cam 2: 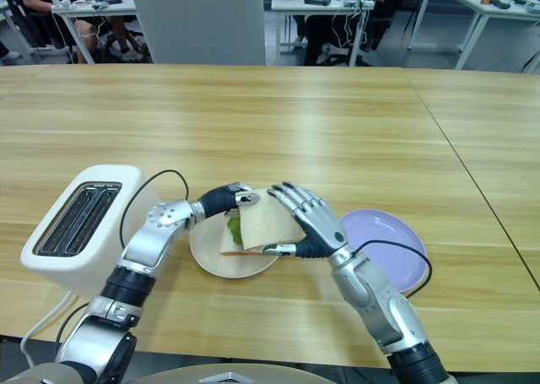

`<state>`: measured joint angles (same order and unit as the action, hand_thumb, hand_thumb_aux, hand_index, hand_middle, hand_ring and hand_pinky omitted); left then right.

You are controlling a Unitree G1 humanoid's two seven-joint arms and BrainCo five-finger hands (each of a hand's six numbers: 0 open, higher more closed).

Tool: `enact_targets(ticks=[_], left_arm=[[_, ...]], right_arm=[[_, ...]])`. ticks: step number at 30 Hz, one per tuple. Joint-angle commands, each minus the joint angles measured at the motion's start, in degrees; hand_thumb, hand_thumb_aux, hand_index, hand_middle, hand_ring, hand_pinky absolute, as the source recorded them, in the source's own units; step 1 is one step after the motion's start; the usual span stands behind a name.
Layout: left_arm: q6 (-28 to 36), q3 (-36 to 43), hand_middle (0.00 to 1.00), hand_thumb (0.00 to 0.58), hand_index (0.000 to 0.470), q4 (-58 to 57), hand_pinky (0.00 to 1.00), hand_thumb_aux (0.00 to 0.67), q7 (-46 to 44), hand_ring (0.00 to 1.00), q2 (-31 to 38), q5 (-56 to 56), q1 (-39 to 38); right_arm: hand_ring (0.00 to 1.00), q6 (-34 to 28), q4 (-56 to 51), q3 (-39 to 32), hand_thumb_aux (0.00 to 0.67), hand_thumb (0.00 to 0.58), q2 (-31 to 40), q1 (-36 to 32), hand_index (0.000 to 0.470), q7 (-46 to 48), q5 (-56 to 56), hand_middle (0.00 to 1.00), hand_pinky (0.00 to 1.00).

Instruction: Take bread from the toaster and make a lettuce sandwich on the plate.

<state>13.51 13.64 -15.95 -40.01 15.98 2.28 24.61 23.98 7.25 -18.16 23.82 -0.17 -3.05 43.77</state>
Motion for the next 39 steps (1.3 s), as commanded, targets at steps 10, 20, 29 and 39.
enact_targets(ticks=[10,20,29,39], left_arm=[[-4.1,-1.4,1.00,0.580,0.460,-7.1,1.00,0.670,1.2,1.00,1.5,-1.9,4.3],[-5.3,-1.9,1.00,0.580,0.460,-8.5,1.00,0.670,1.9,1.00,4.2,-3.3,6.2],[-9.3,-0.7,1.00,0.580,0.460,-17.2,1.00,0.670,2.6,1.00,4.6,-6.6,8.5],[-12.5,-0.5,1.00,0.580,0.460,-23.6,1.00,0.670,2.3,1.00,4.0,-8.2,8.7]], right_arm=[[0.11,5.3,-11.4,-3.2,0.000,0.000,-0.6,-5.7,0.000,5.3,-7.7,0.11,0.11],[0.11,5.3,-15.9,-3.7,0.000,0.000,-1.9,-8.1,0.000,5.7,-7.5,0.11,0.11],[0.10,4.3,-15.7,-3.8,0.000,0.000,-1.2,-8.5,0.000,5.9,-6.8,0.10,0.10],[0.09,1.4,-21.3,-6.7,0.000,0.000,-1.9,-12.6,0.000,5.4,-1.7,0.09,0.09]])
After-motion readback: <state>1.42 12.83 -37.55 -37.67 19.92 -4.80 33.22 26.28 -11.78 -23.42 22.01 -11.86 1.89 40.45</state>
